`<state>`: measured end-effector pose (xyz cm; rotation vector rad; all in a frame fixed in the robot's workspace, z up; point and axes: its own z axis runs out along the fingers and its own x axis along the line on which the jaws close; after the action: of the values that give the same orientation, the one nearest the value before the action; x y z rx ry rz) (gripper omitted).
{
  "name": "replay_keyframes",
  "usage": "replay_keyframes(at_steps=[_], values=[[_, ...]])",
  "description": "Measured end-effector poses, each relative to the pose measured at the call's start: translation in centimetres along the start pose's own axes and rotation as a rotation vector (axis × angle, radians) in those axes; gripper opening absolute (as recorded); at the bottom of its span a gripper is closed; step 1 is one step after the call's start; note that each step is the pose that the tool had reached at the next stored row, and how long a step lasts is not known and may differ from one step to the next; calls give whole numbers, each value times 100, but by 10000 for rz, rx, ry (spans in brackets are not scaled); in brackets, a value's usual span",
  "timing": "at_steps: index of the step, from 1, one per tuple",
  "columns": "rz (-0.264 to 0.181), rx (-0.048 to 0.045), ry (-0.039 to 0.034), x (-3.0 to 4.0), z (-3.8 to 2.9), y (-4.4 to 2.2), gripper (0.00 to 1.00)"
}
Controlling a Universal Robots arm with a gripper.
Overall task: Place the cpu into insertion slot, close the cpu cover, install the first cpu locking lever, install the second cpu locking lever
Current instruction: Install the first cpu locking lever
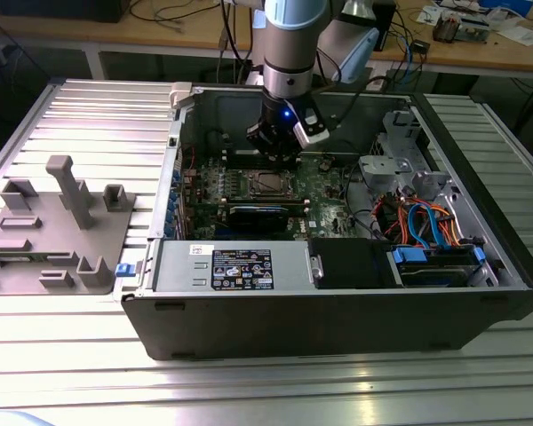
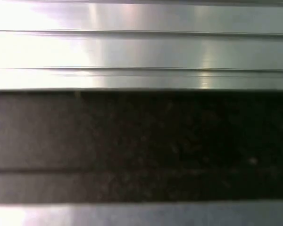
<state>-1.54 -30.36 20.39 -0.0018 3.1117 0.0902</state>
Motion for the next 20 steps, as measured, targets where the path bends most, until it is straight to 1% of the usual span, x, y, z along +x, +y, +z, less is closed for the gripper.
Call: replay_keyframes(at_steps=[3, 4, 5, 6, 8, 9, 10, 12, 13, 16, 20], values=[[-1, 5, 4, 0, 37, -6, 11], [-2, -22, 7, -1, 40, -8, 11], [20, -709, 3, 0, 47, -7, 11], [23, -809, 3, 1, 42, -8, 11], [23, -838, -12, -3, 26, 0, 11], [21, -780, -1, -4, -37, -1, 11], [19, -719, -1, -5, -85, 0, 11], [16, -577, -2, -5, -99, -13, 11], [15, -564, -1, -5, -100, -23, 11], [17, -562, -1, -5, -101, -78, 11], [16, -563, -2, -5, -101, -83, 11]])
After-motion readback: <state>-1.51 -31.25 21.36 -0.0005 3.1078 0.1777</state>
